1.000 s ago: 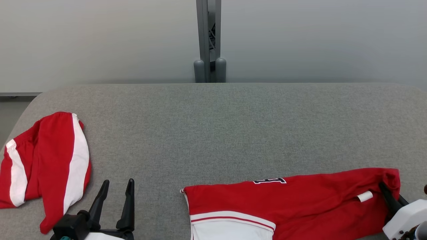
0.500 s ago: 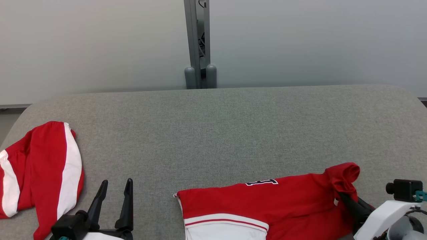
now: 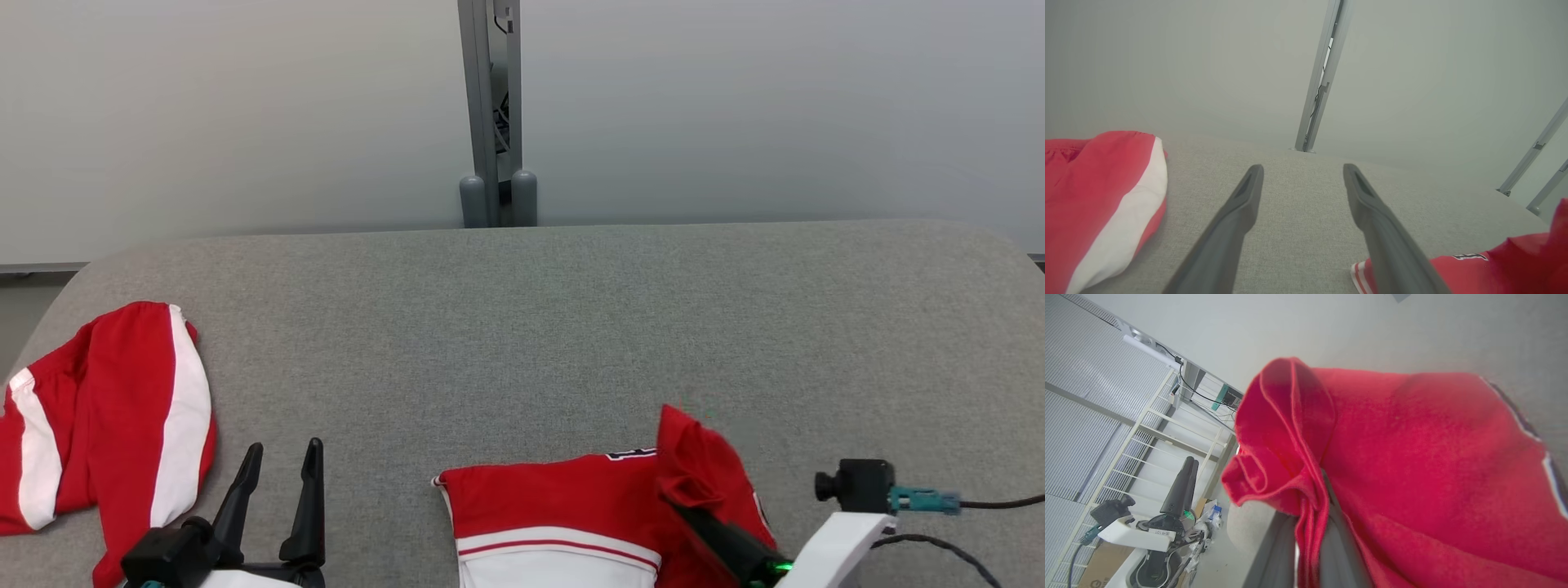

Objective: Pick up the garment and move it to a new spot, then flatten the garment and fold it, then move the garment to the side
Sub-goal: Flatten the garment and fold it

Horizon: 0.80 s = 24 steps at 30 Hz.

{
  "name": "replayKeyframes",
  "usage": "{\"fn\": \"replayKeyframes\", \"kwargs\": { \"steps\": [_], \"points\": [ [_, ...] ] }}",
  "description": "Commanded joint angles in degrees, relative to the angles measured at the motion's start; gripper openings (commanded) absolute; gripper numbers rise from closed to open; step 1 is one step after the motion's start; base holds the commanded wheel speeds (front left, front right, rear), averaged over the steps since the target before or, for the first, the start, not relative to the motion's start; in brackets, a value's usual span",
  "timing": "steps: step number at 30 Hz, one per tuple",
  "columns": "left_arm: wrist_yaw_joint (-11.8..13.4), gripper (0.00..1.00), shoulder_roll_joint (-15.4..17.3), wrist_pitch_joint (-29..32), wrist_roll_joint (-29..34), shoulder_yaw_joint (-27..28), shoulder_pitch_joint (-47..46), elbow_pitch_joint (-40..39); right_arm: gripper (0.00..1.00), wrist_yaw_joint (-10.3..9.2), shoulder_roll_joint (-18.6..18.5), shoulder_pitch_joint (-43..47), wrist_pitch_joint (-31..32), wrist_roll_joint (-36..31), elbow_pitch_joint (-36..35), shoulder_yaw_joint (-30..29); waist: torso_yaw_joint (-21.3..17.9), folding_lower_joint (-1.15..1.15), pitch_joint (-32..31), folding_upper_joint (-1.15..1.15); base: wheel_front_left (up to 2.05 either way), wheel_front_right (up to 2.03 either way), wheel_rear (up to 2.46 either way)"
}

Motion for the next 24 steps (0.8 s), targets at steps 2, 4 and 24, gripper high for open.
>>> {"fn": "replayKeyframes", "kwargs": {
  "steps": [2,4,24],
  "points": [
    [-0.1,1.00,0.2,-0.2,-0.4,0.1,-0.8,0.0,0.00,0.00,1.8,0.5,0.9,1.1,-0.7,0.8,0.4,0.00,-0.2,0.00,0.00,0.00,0.00],
    [-0.1,1.00,0.2,-0.2,-0.5,-0.2,-0.9,0.0,0.00,0.01,3.6,0.5,1.3,2.0,-0.4,1.3,0.9,0.00,-0.3,0.00,0.00,0.00,0.00],
    [-0.1,1.00,0.2,-0.2,-2.0,-0.8,-1.0,0.6,0.00,0.01,15.7,-5.8,-0.2,0.8,13.0,6.1,8.9,0.00,1.3,0.00,0.00,0.00,0.00]
  ]
}}
